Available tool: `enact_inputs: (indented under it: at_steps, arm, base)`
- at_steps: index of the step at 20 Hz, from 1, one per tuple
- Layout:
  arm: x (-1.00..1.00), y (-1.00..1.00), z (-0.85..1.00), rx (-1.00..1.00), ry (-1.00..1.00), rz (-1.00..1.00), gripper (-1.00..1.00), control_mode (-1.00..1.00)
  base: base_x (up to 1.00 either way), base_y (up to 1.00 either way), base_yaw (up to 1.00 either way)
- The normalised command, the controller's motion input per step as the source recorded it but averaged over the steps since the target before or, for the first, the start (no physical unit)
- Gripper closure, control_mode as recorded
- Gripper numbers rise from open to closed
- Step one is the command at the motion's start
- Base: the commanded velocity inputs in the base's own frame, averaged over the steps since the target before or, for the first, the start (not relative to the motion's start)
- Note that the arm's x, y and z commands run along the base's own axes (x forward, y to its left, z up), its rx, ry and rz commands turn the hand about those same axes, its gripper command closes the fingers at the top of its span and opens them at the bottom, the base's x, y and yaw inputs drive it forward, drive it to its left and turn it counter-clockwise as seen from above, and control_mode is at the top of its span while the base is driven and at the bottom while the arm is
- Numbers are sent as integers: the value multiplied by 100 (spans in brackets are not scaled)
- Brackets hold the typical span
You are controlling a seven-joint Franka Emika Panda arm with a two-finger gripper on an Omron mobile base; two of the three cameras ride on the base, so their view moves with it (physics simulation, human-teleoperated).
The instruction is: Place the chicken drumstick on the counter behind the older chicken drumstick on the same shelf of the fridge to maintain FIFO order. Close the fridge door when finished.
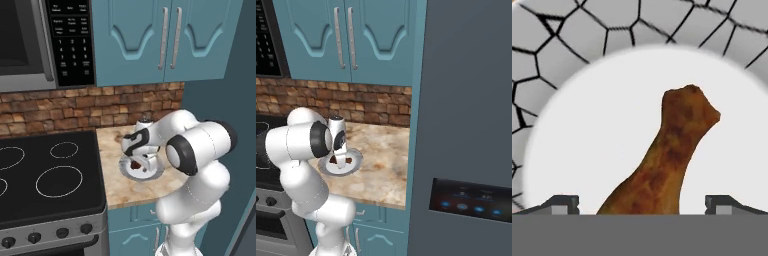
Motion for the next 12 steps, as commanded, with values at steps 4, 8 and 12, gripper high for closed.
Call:
enact_inputs:
  at_steps: [4,8,12]
  arm:
    - [0,7,-23,-9,5,0,100,-100]
    - [-7,0,-6,-1,-2,0,100,-100]
    - [-56,-8,22,0,-17,0,100,-100]
  base:
    - [0,0,0]
    - [0,0,0]
    - [0,0,0]
